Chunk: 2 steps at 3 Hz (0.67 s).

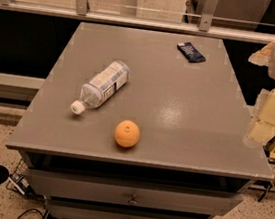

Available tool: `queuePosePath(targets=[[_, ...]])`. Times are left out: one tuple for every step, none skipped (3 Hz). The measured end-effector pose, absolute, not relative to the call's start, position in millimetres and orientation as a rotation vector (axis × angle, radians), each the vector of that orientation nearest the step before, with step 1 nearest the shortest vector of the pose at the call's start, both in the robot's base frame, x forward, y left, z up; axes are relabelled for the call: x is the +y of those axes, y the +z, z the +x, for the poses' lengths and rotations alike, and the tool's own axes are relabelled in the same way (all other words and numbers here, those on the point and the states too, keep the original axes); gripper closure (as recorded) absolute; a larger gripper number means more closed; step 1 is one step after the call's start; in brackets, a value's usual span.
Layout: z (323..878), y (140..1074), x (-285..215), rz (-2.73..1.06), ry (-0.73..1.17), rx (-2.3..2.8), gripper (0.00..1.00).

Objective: Pick rxbar blueberry

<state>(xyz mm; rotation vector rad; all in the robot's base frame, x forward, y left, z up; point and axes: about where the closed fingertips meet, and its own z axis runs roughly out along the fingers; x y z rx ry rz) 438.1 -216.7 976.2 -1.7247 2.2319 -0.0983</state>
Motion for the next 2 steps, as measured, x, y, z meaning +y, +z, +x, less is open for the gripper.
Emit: queuePosePath(targets=[[439, 976, -217, -1.72, -0.1, 2.231, 0.0], [473, 984, -232, -1.561, -0.166, 2.209, 0.0]])
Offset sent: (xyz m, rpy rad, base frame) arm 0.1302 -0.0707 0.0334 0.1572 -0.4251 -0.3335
